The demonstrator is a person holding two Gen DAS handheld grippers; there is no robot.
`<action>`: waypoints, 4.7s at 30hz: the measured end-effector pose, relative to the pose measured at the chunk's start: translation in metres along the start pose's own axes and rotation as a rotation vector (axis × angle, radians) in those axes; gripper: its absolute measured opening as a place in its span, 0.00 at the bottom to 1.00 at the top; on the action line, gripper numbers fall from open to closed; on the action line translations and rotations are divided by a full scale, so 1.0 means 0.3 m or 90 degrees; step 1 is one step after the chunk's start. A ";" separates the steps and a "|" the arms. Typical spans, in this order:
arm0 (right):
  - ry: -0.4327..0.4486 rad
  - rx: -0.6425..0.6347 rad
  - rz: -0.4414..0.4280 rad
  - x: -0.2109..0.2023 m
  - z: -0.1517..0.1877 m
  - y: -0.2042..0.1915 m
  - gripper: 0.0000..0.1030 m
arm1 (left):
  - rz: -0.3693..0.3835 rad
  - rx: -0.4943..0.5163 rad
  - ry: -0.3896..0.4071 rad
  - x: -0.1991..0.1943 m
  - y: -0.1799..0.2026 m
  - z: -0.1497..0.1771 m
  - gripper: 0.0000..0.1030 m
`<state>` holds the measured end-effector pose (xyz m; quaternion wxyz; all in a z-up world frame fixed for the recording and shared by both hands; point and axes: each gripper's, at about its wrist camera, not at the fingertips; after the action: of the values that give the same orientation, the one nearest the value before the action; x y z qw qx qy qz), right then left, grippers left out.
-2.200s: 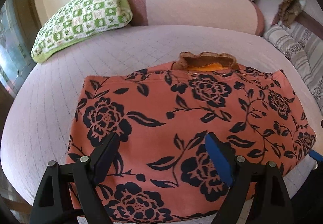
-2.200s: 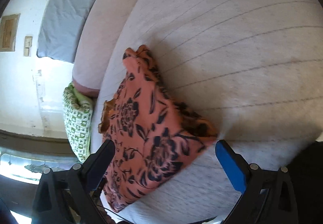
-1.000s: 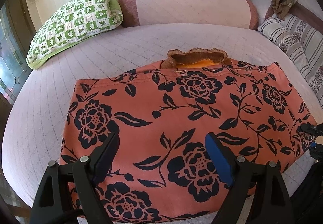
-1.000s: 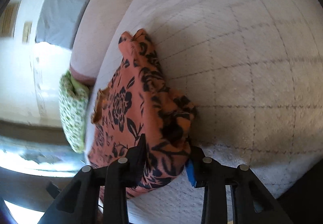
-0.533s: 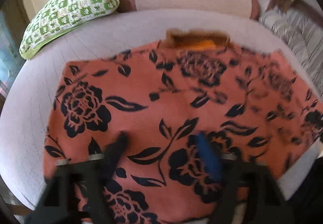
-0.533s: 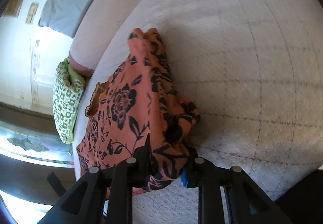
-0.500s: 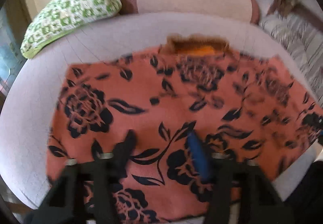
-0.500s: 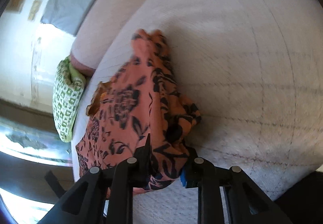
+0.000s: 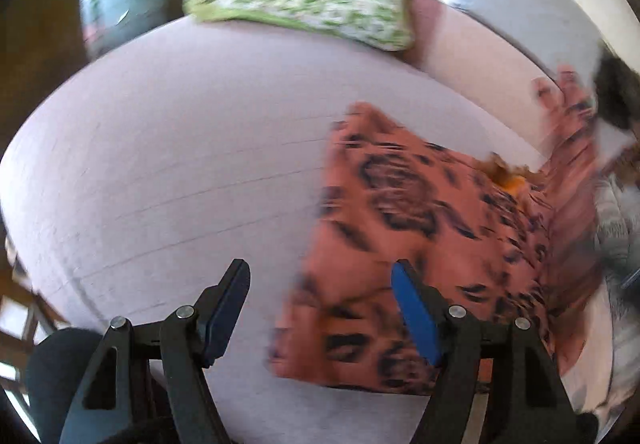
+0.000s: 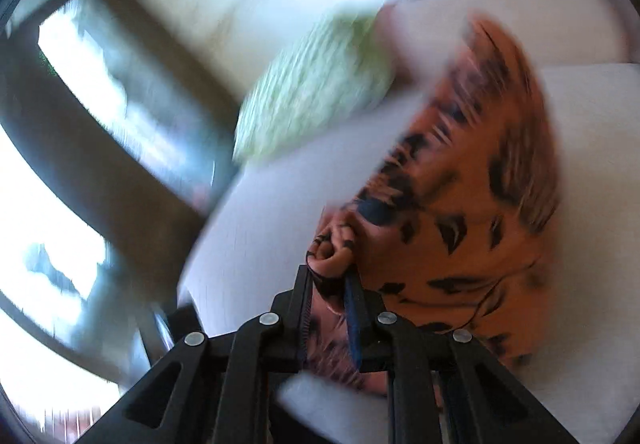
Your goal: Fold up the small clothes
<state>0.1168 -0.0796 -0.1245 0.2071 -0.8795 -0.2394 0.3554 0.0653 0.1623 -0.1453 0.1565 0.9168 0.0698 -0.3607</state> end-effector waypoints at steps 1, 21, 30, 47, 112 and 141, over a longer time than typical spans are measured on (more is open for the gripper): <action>-0.043 -0.002 0.001 0.072 0.032 0.008 0.24 | 0.001 -0.014 -0.006 0.003 -0.017 0.000 0.72; 0.044 0.158 0.070 -0.175 0.148 0.346 0.84 | 0.201 0.012 -0.090 0.085 0.188 -0.024 0.49; 0.027 0.148 0.080 -0.139 0.153 0.359 0.84 | 0.206 0.106 0.031 -0.085 0.254 -0.119 0.05; -0.007 0.129 0.088 -0.076 0.139 0.314 0.84 | 0.155 0.088 0.060 -0.073 0.159 -0.168 0.04; 0.001 0.150 0.105 -0.170 0.095 0.344 0.84 | 0.112 0.102 -0.068 0.225 0.096 -0.061 0.20; -0.096 0.125 0.088 -0.030 0.186 0.309 0.84 | 0.067 0.073 -0.019 0.046 0.032 -0.103 0.47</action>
<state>0.0961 -0.1479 -0.2063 0.2486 -0.8401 -0.1576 0.4557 0.0975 0.1638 -0.1311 0.1232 0.9213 -0.0019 -0.3689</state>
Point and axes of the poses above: each gripper's, at about its wrist camera, not at the fingertips, and x roughly the way its jaws point, y to its right, z to its underside, and after that the axes turned 11 degrees about y, right-handed
